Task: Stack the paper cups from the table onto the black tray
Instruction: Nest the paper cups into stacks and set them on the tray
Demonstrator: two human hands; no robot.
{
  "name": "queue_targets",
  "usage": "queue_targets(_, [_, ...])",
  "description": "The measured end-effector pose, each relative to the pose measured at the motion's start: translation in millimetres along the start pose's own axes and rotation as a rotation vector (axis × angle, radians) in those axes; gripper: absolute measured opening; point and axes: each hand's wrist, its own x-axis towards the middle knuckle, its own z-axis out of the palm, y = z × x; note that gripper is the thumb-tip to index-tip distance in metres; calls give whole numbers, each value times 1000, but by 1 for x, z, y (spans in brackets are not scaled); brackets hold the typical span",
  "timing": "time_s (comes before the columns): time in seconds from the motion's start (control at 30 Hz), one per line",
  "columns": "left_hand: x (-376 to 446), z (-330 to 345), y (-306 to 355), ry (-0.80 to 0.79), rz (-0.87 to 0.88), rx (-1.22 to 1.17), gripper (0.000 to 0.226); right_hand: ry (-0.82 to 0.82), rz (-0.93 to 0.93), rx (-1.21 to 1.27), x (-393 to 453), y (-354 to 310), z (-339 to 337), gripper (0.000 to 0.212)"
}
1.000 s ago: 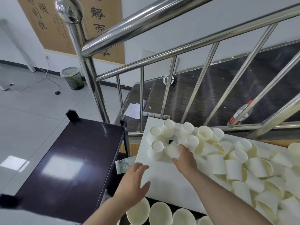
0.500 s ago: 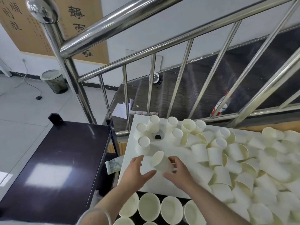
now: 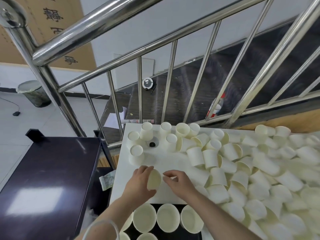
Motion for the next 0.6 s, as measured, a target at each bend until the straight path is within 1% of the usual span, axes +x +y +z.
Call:
queue_targets(0.1, [-3,1,-3,-6,29,117,83,-63,33,40,4,-10,8,18])
queue_targets(0.2, [-5,-7,-10,0,-59,170,83,-46,24,-45,9,-10,17,16])
queue_targets(0.27, [-6,-14,-17,24,-129,183,82,-16,5,-119,13,-13,19,20])
queue_targets(0.37, [-8,-23,-28,35,-190,202,80,13,-34,-219,23,-23,22,27])
queue_targets(0.5, [-10,-29,-38,27,-228,183,80,31,-104,-355,43,-40,25,39])
queue_targets(0.6, [-8,-32,-44,20,-241,157,82,8,-246,-517,57,-60,25,50])
